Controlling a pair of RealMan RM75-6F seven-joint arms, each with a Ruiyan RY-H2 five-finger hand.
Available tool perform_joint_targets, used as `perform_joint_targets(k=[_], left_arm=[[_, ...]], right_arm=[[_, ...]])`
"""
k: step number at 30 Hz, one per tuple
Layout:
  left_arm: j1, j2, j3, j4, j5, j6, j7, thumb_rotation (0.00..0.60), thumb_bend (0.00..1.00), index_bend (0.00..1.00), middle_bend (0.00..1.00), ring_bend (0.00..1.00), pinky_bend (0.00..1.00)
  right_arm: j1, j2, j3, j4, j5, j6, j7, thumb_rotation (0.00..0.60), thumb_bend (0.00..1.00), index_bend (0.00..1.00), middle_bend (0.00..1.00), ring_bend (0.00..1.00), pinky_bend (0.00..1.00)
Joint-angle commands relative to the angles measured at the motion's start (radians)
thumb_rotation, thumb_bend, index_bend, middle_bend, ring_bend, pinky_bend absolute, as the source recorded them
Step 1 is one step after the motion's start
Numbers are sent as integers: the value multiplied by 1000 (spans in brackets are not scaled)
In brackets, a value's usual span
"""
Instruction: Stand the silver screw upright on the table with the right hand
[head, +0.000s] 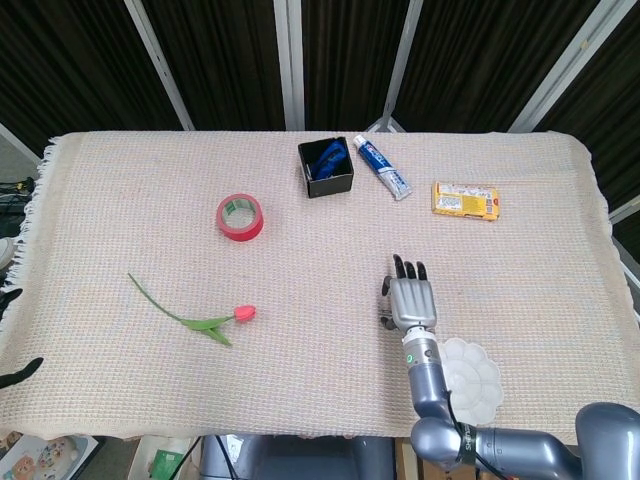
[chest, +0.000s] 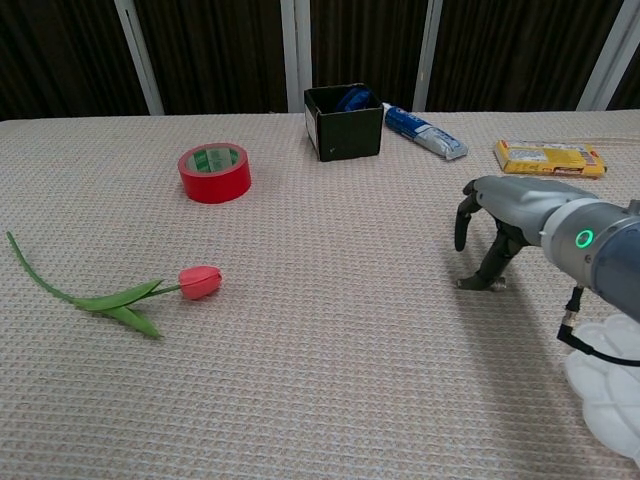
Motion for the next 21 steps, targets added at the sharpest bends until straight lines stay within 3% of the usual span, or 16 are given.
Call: perform_joint_targets(k=[1,21], left_arm=[[-1,0,0,0,-1,-1,1,600,249,152,0,0,0],[-1,0,-1,1,-2,1,-3,600,250,152,0,0,0]], right_arm=[[3,-12,-4,12,-1,6,8,600,197,488,21,98,22],[13,-63,-11,81,6,36,18,600,273,529,35,109,37]])
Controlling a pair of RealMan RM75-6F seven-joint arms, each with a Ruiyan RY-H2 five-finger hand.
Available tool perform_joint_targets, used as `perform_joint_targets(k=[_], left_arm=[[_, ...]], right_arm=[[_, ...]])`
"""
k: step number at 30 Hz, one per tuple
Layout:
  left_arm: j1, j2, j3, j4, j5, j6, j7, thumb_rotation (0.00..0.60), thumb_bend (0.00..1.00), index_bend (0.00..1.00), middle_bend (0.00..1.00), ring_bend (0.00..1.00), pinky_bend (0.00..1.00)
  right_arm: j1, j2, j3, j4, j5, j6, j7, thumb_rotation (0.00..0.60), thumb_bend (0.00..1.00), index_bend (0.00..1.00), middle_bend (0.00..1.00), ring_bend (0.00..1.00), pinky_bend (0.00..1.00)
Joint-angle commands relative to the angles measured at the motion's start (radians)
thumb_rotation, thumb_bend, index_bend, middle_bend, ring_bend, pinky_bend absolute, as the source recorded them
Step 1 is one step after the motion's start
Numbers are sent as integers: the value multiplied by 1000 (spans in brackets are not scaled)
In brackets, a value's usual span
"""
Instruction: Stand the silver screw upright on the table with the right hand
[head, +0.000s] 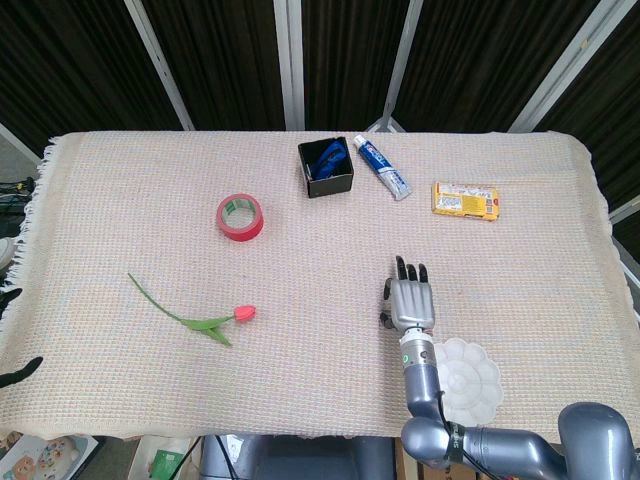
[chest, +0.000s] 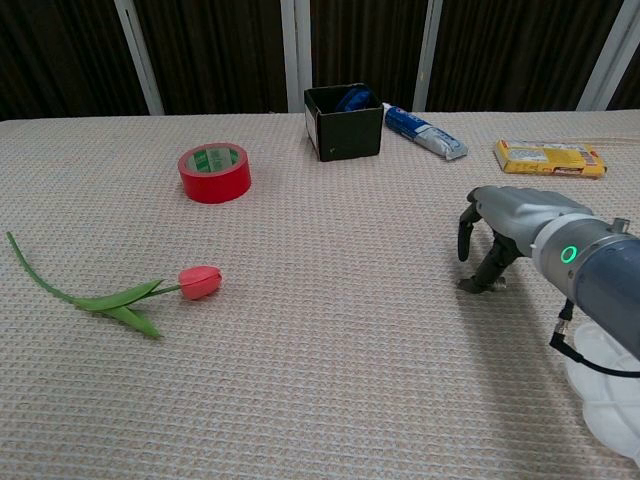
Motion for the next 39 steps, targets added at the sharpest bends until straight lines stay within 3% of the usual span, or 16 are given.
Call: perform_joint_targets(k=[1,21,39], left_arm=[[0,0,0,0,0,0,0,600,250,152,0,0,0],[-3,-4,0,-3,-5,-5,12,600,251,152,0,0,0],[-4,-5,-1,-4,-7,-6,15,600,251,154,0,0,0]], right_arm=[[1,0,1,2,2,-2,0,600,273,529,35,109,37],[-7,-2,-18,-9,9,-14,10,600,273,530,35,109,43],[-1,-9,-3,14,15,-8,6,600,289,568,43,114,61]])
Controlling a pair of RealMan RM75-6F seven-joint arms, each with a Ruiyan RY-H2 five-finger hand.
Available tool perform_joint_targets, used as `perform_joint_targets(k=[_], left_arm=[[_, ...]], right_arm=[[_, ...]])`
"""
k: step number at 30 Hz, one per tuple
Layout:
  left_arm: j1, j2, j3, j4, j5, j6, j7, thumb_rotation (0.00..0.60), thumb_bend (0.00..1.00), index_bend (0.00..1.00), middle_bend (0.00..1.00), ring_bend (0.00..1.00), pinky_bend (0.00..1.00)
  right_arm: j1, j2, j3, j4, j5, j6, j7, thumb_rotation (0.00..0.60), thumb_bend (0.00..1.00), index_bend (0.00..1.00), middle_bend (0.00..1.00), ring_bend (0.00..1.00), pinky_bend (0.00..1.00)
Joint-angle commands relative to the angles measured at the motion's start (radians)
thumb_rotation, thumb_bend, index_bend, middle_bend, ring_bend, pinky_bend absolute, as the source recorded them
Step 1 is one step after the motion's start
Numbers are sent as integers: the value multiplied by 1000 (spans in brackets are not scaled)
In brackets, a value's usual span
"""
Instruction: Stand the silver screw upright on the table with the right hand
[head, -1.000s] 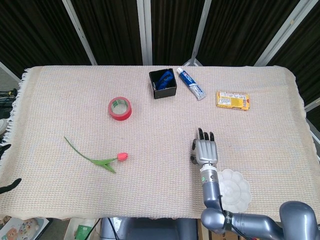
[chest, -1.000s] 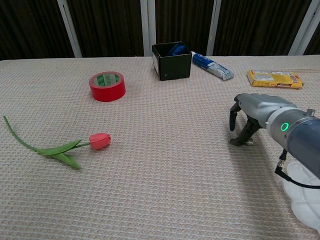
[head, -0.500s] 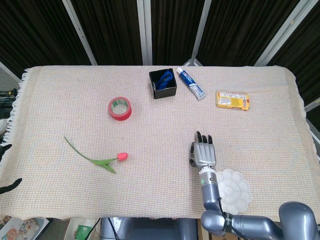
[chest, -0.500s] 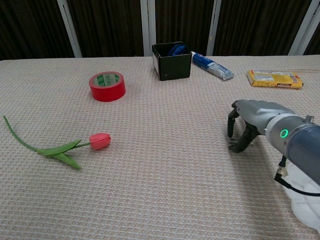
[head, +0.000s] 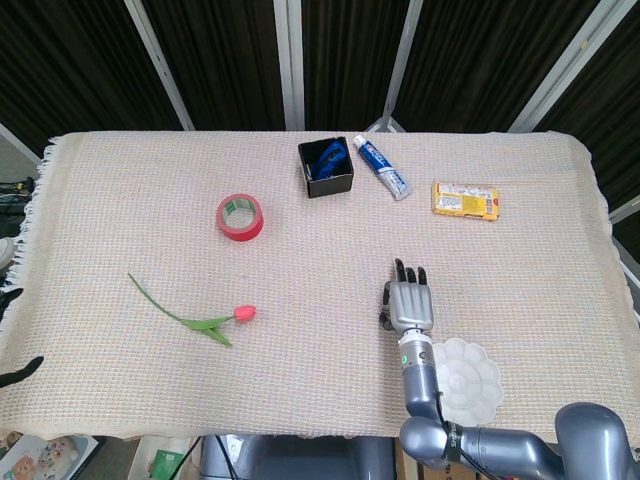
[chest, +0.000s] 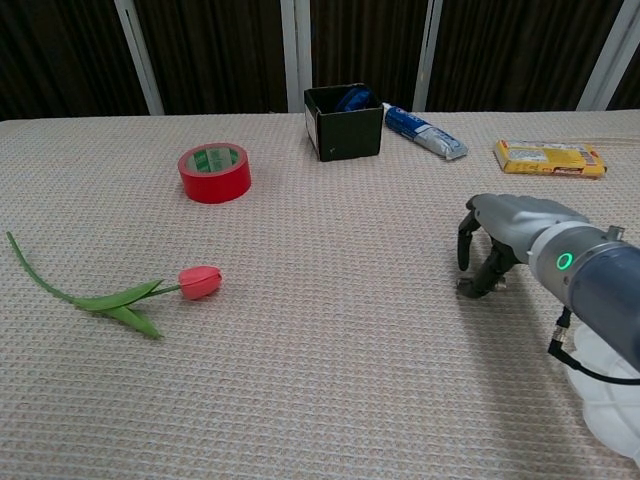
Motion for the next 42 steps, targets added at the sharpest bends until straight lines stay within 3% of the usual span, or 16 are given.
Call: perform_joint_targets(k=[1,26,42], left_arm=[[-1,-1,1,-2,0,-2,4,600,251,155,0,0,0],[-2,-7,1,-4,0,-1,22,600,251,161,0,0,0],[-1,-7,2,-5,2,1,23,600,251,172,0,0,0]], right_arm=[[-1,3,0,-1,4,-3,0,600,289,573,43,115,61],[-4,4,-6,25,19,-32,9,600,352,583,43,115,66],[-10,31,7,-39,-2,-20,35,600,351,594,51,120,66]])
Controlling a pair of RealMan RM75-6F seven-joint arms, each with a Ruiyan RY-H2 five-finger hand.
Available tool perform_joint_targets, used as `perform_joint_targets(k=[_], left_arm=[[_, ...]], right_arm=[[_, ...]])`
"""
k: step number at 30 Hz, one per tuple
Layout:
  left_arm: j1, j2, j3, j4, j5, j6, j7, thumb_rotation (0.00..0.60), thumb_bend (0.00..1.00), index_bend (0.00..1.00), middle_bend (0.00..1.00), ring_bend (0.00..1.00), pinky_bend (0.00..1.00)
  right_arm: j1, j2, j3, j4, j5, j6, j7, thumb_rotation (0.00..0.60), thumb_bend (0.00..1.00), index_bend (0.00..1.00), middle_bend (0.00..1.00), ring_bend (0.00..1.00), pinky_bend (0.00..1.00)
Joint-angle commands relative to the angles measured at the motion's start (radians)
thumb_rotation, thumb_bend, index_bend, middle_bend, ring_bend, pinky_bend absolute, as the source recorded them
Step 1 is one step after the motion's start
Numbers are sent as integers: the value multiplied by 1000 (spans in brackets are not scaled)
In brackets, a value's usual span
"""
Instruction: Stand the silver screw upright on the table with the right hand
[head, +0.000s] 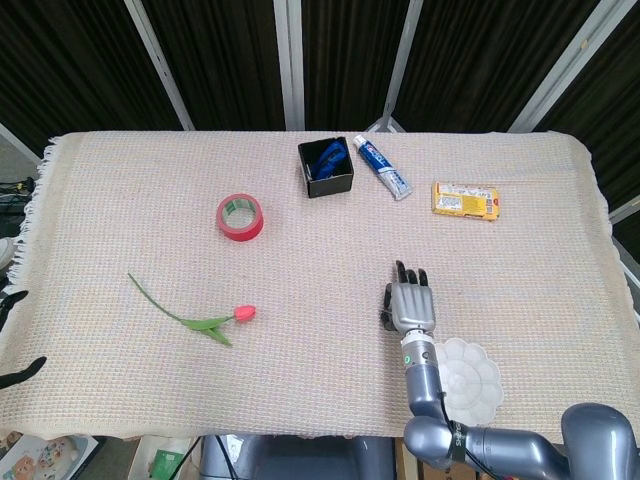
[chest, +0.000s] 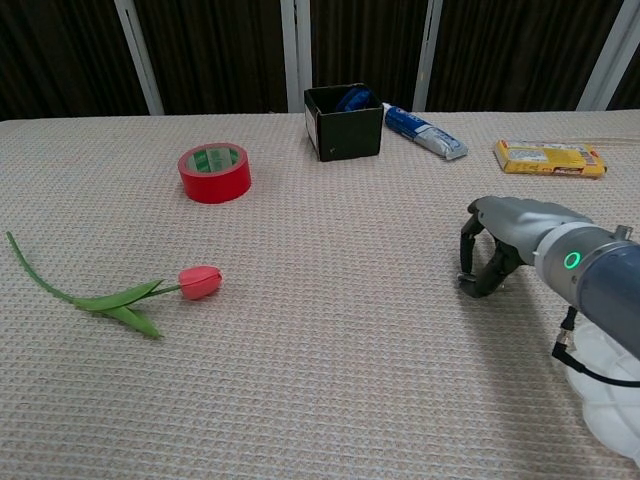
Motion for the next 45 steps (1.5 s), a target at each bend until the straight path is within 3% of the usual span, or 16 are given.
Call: perform_joint_targets(k=[1,16,39,45], left_arm=[[0,0,1,0,1,-1,0,600,251,172,0,0,0],[1,-1,2,-2,4,1,5,600,251,174,0,0,0],[2,-3,2,-3,4,4,12,600,251,175,0,0,0],[2,-3,2,-3,4,4,14,600,251,175,0,0,0]], right_arm=[[-3,10,7,-21,-10,3,14,600,352,594,51,121,66],[-33,89,69,-89,8,-44,142,600,352,595,51,125,66],[-20,131,59,-81,60,-86,173,600,352,594,51,125,66],[-13,153,47,-100,77,-97,159,600,352,535,51,121,66]])
